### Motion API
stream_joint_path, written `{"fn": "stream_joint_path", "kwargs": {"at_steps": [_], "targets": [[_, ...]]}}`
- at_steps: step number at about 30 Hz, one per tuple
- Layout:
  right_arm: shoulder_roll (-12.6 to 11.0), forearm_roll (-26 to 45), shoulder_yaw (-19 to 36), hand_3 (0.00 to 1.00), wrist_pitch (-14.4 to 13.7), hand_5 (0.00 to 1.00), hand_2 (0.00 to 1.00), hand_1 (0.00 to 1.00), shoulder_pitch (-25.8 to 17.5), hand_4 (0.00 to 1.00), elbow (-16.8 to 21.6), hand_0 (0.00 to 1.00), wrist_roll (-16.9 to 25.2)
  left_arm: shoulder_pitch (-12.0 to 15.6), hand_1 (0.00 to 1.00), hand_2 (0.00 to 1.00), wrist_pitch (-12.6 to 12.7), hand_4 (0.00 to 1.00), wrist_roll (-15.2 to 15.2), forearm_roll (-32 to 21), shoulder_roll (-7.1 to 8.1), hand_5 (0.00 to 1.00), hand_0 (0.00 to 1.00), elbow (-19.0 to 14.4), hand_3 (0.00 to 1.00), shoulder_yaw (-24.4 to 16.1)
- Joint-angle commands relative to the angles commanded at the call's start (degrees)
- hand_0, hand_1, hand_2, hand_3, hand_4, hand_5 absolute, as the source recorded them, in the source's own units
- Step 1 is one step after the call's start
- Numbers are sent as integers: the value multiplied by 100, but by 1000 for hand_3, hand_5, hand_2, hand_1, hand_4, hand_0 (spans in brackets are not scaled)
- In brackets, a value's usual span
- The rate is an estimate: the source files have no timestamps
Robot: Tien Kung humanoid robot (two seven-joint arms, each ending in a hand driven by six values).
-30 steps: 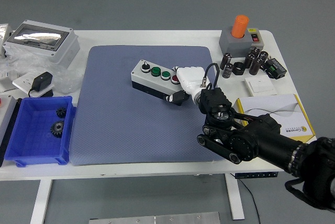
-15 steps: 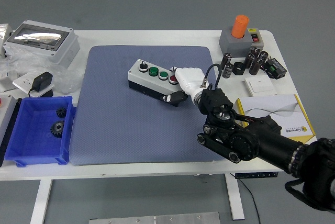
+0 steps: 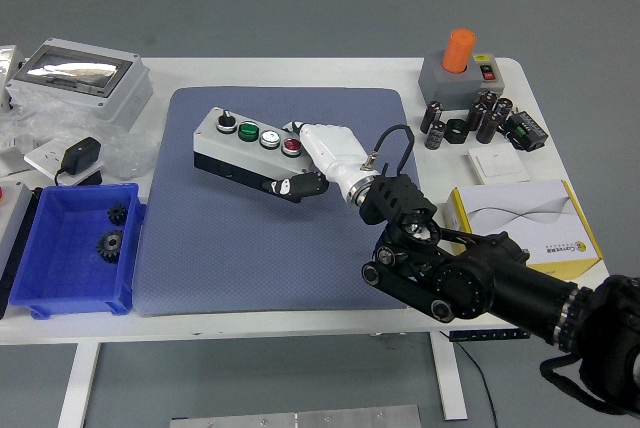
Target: Pick up the button,place it on the desk,press the button,press the button
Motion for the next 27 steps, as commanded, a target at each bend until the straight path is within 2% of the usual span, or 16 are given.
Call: {"fn": "stream_joint_path", "kwargs": {"at_steps": [5,8,11,19,27], "targets": [[-368,-313,-152,306,-37,2,274,199,-139,151,480,13,493,14,683,674,13,770,-17,-10,-23,586,672,5,812,-2],[-562,-689,-194,303,25,2,271,199,-203,154,698,15,572,14,684,674,15,767,-51,5,-33,593,672,15,812,-20],[-683,-1078,-191,303,72,2,271,199,-268,154,753,15,580,13,684,674,10,767,-84,32,-47,593,672,28,812,-40],[-820,-1582,-151,302,191,2,269,202,-466,158,691,18,344,11,683,674,9,765,-117,59,-76,603,673,41,812,-58],[-868,-1558,-273,303,253,2,267,202,-565,161,642,24,445,-3,685,675,6,761,-137,86,-91,618,673,45,812,-73]]}}
